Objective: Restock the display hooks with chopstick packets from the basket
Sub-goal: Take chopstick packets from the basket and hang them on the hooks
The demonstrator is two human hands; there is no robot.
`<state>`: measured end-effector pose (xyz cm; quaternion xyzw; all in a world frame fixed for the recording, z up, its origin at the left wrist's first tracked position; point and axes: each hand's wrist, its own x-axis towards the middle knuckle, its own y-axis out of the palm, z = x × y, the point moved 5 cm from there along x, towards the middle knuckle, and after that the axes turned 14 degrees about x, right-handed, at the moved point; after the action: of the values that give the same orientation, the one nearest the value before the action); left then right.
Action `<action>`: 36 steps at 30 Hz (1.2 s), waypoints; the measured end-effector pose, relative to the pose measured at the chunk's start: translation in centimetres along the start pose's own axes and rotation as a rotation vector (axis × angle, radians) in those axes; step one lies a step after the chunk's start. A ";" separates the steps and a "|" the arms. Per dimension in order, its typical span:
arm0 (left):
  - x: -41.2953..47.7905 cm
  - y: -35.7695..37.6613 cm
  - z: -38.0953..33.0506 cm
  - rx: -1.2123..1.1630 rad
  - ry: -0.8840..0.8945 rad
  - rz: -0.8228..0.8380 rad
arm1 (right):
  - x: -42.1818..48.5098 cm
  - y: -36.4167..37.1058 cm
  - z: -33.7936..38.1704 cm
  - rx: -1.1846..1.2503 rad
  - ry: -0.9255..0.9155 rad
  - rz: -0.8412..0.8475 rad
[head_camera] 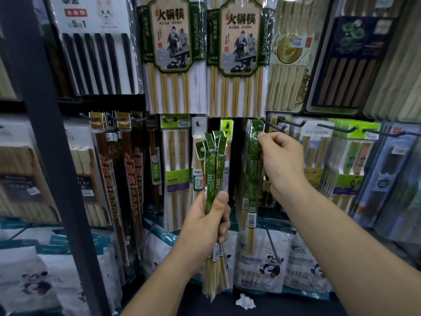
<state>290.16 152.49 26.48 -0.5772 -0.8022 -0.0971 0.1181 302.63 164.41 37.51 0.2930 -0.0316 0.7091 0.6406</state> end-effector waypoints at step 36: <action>-0.3 0.1 -0.6 0.087 0.040 -0.075 | -1.0 -0.1 1.6 0.039 0.039 0.047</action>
<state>290.37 152.08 26.97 -0.5390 -0.8242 -0.0779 0.1554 303.29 162.83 38.32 0.2908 -0.0123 0.7301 0.6183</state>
